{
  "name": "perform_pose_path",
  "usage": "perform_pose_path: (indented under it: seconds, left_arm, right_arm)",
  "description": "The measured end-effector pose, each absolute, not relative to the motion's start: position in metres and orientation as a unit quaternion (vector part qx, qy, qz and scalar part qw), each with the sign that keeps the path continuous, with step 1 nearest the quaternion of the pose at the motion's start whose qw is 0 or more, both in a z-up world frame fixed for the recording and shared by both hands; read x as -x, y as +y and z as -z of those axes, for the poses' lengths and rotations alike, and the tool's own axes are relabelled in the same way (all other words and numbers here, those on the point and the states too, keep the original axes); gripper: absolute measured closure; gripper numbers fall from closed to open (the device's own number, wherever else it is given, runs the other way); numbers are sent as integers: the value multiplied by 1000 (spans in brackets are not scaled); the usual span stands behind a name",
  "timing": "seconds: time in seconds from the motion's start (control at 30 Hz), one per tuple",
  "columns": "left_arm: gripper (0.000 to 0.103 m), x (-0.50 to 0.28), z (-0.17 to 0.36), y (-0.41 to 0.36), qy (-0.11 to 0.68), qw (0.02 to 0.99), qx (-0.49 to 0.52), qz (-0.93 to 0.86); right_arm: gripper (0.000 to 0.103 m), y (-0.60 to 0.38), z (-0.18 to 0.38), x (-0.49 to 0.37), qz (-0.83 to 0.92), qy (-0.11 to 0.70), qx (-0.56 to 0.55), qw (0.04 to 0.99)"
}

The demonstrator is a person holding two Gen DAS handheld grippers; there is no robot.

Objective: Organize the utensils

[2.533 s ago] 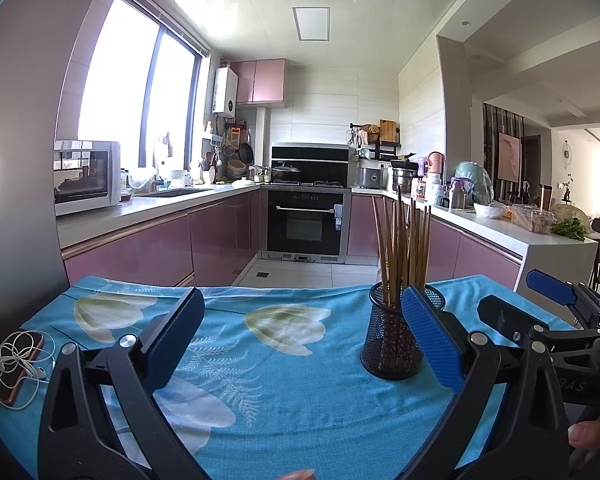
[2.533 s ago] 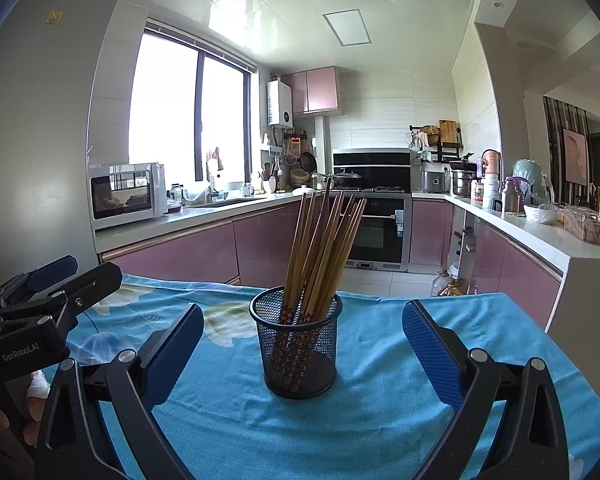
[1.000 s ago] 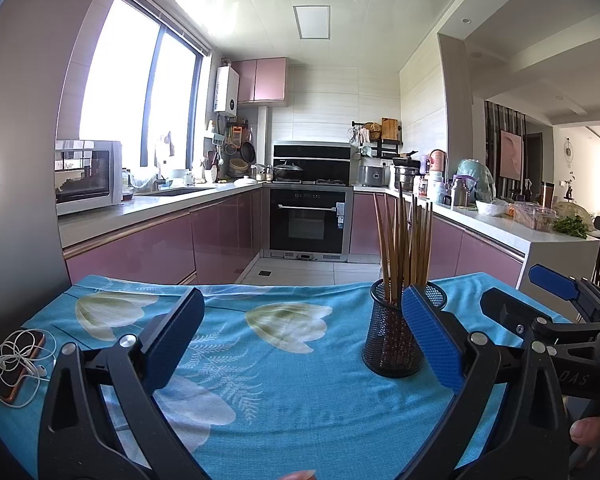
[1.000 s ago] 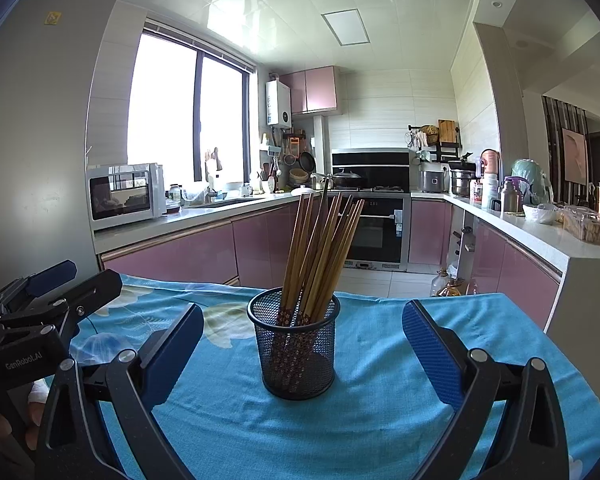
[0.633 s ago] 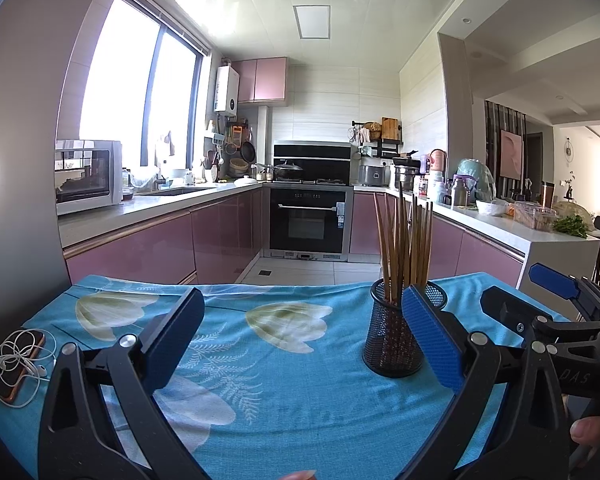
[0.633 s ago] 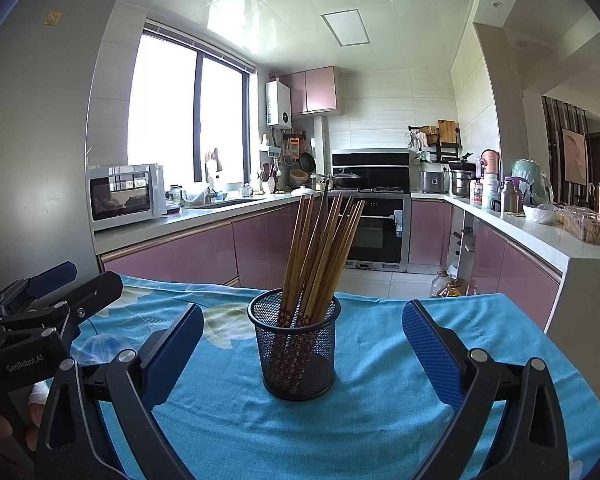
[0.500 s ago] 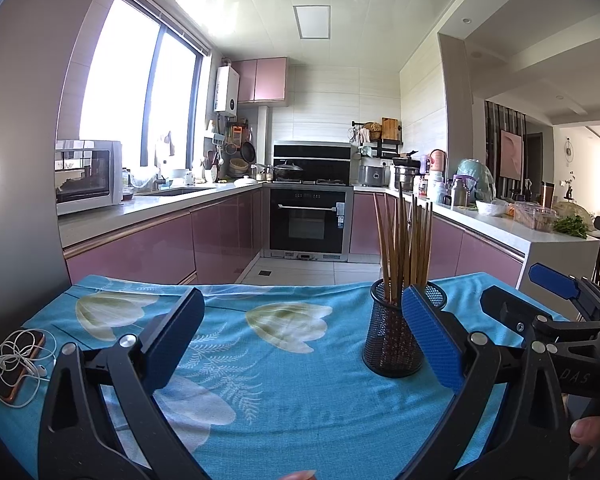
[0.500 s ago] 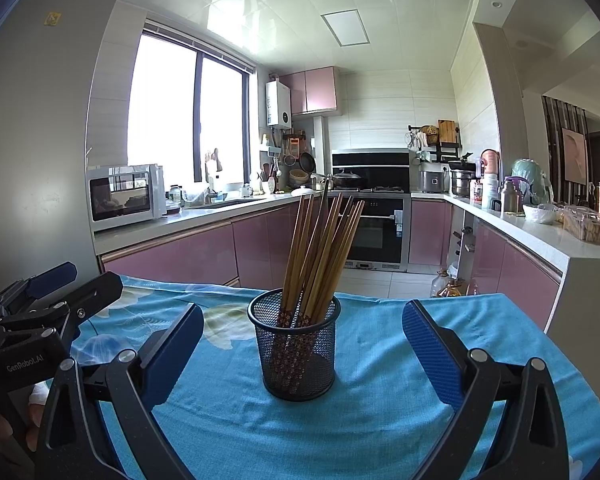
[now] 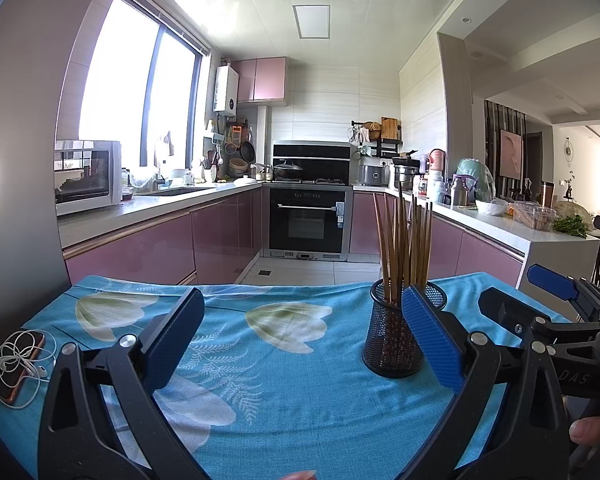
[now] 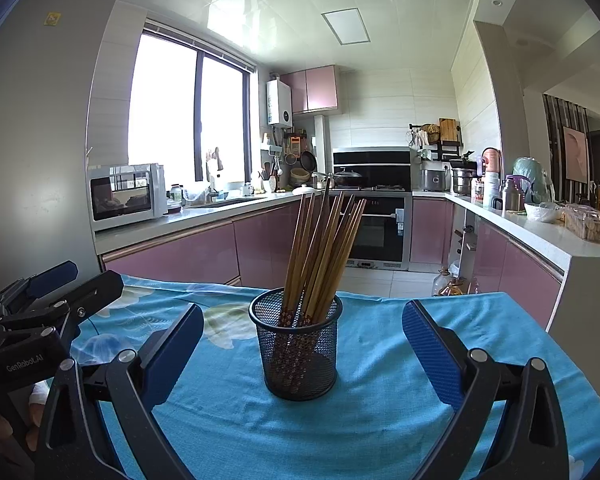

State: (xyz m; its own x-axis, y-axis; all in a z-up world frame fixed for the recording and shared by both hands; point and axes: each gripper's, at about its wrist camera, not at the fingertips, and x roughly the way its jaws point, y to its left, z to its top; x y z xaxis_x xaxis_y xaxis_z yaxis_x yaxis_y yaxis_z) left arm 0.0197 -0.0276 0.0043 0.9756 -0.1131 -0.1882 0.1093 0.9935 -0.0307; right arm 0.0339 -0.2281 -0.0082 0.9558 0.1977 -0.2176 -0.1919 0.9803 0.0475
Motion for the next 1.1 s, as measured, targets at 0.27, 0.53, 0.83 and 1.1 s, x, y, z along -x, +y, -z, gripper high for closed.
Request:
perform_pose_path:
  seconds: [0.27,0.53,0.83,1.1]
  left_arm:
    - [6,-21,-4,-28,96,994,11,57]
    - [6,-23,-3,-27,99,993,11,58]
    - [6,-23,-3,-28,101,993,11,59]
    - [6,-23,-1,-33,102,993,-3,62]
  right_arm:
    - [7,-228,8,-34,-100,110,-13,989]
    - [7,-227,8,-35,-99,112,-15,989]
    - [7,-227,10,-36,-99,112,-17,989]
    - [7,-228,10,-37,-101,114,-15,988]
